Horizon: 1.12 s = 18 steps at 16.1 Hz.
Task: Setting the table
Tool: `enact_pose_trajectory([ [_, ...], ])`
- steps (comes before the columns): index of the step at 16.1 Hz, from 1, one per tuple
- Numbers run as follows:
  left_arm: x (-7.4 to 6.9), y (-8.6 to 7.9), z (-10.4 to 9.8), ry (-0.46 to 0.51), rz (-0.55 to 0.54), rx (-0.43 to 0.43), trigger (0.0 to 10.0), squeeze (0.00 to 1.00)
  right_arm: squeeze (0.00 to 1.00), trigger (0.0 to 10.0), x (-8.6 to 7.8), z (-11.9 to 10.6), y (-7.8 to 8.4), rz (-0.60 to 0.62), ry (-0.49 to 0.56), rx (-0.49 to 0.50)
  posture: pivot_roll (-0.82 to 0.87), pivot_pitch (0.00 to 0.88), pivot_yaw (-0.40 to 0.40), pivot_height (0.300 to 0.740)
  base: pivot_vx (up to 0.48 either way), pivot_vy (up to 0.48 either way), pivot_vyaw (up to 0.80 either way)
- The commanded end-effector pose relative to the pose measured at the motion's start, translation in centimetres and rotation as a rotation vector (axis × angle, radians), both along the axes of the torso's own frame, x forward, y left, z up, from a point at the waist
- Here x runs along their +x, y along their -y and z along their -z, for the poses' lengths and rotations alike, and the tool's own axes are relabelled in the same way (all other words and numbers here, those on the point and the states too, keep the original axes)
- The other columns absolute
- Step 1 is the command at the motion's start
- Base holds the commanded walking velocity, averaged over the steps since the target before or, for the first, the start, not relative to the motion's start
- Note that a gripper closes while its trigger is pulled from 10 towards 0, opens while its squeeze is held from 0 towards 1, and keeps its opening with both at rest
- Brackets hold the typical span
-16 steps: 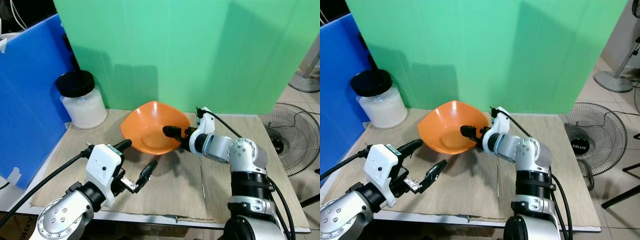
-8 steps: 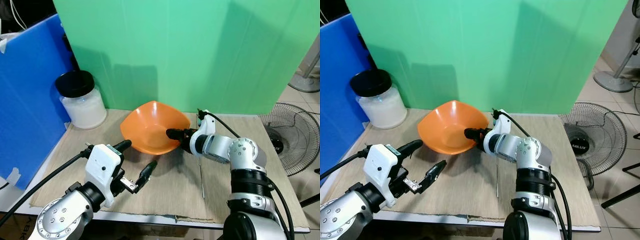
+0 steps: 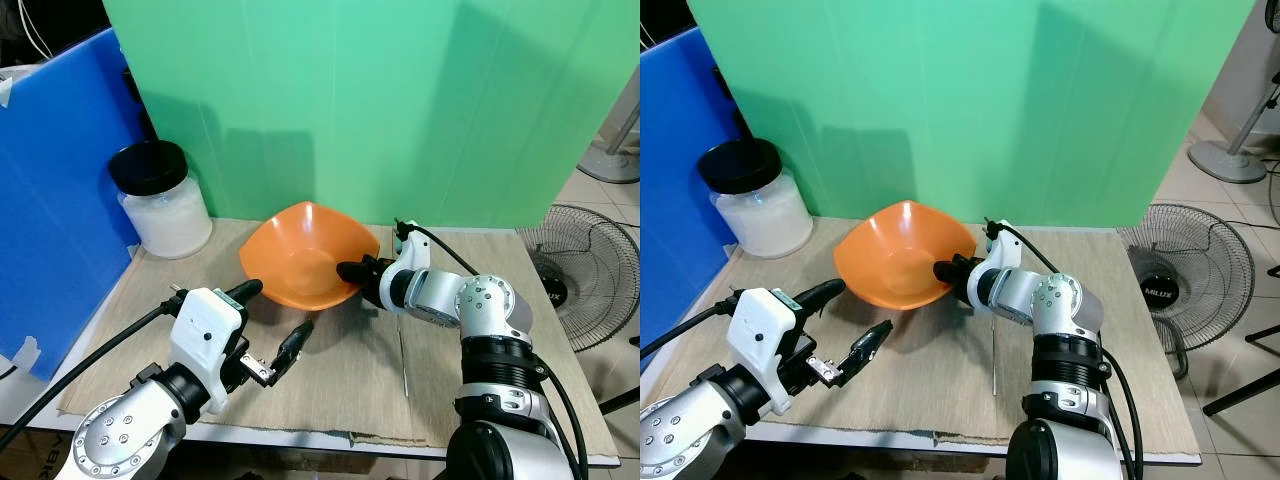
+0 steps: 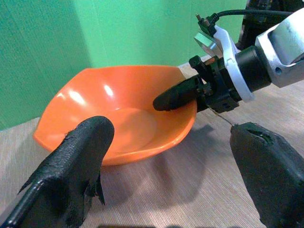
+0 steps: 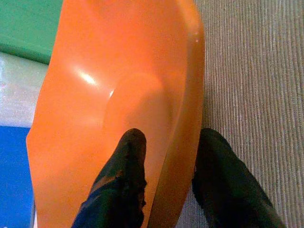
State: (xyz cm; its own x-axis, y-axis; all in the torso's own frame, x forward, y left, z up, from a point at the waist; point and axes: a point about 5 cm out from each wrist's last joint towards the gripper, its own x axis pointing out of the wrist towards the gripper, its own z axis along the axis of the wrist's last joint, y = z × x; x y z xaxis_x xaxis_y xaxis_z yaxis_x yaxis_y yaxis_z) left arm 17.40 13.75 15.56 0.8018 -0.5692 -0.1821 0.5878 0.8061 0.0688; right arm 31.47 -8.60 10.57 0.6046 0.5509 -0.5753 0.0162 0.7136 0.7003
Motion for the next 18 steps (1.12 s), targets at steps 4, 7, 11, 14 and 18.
enact_pose_trajectory([
  [4,0.2,-0.1,0.1,-0.005,-0.001,0.018,10.0,0.00,0.00,0.0,0.1,-0.3,-0.1,0.006,0.023,0.012,0.05,0.000,0.026,0.740,0.000,0.000,0.00],
  [7,0.1,-0.1,0.1,-0.005,-0.002,0.020,10.0,0.00,0.00,0.0,0.1,-0.4,0.2,0.023,0.037,0.012,0.04,0.000,0.026,0.740,0.000,0.000,0.00],
  [11,0.2,-0.1,0.2,-0.005,-0.006,0.026,10.0,0.00,0.00,0.0,-0.1,-1.3,0.8,0.044,0.074,0.064,0.04,0.000,0.028,0.740,0.000,0.000,0.00],
  [14,0.2,-0.1,0.2,-0.003,-0.005,0.028,10.0,0.00,0.00,0.0,-0.5,-2.9,1.9,0.058,0.152,0.128,0.04,0.000,0.031,0.740,0.000,0.000,0.00],
  [18,0.5,-0.4,-0.1,0.030,-0.066,0.014,10.0,0.00,0.00,9.3,-2.1,-8.6,5.4,0.123,0.498,0.285,0.02,0.000,0.040,0.740,0.000,0.000,0.00],
])
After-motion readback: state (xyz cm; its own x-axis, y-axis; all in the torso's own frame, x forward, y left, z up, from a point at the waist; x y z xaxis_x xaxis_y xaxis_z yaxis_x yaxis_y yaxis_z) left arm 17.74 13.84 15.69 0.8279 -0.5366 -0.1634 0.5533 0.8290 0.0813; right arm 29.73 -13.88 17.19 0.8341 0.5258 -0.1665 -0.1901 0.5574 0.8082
